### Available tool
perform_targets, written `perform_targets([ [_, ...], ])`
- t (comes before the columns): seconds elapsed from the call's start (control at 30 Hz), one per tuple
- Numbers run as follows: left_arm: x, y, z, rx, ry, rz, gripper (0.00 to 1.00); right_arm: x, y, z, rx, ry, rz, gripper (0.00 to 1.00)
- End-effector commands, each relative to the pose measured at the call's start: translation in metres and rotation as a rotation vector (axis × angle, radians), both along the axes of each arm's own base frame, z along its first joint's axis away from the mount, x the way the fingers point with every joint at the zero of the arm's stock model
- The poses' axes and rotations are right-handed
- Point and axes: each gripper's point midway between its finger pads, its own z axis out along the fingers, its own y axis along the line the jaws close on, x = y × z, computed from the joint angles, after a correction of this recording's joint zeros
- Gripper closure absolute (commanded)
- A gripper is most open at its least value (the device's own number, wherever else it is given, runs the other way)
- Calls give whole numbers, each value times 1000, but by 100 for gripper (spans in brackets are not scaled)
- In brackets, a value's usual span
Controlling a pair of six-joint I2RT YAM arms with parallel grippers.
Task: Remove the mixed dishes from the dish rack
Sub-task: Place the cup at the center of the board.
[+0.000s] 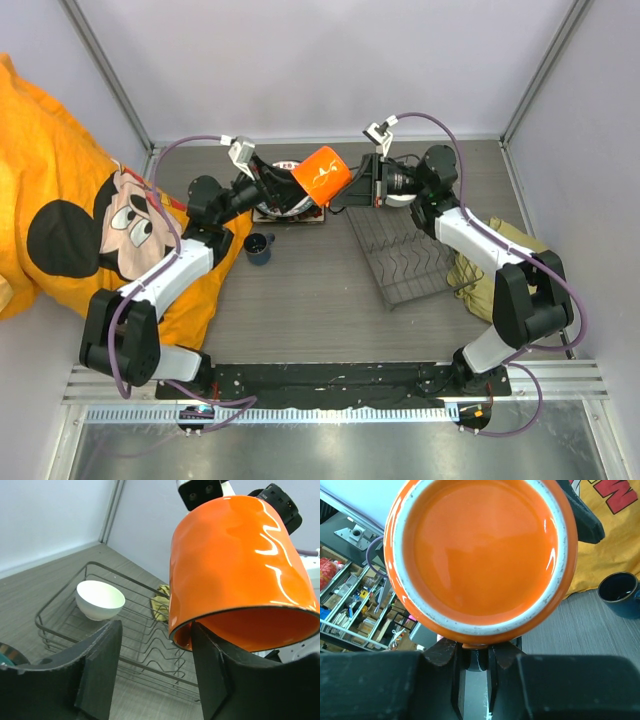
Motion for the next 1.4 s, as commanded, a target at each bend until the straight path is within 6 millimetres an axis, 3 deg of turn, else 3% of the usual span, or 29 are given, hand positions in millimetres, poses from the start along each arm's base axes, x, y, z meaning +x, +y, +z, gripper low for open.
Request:
perform_targets([
  [0.0,3,-5,23,-56,-29,-7,43,-12,0,25,51,-151,0,99],
  [0.13,4,-8,22,-69,-2,-17,55,-12,1,21,45,-151,-1,99],
  [0.5,-2,-15,28,-113,40,-59,66,-11,8,9,21,-136,11,99],
  [0.67,-5,-17,33,-140,55,-81,79,-7,10,-1,-4,-120,10,99],
  [0.77,-8,-17,36,-159,66,-97,94,-7,12,-7,-15,-113,18,96],
  [0.8,-8,-16,38,-162,67,-97,100,-7,13,-9,-16,-110,20,94],
  [0.87,-10,-17,38,-163,68,-101,100,-6,14,-9,-16,-114,22,90],
  [0.9,-11,-17,38,-163,64,-102,100,-6,14,-9,-17,-112,22,82],
  [1.03,-13,-15,41,-163,50,-98,100,-7,13,-9,-24,-129,13,68],
  [1.07,-13,-15,41,-163,50,-98,100,-7,12,-12,-36,-114,12,63],
  [1.1,-13,-14,42,-164,46,-97,100,-6,12,-12,-38,-131,7,48],
  [1.13,-13,-14,43,-165,45,-97,100,-7,12,-12,-39,-133,6,44],
  [1.37,-11,-7,47,-170,35,-78,100,-11,10,-12,-56,-145,8,28],
])
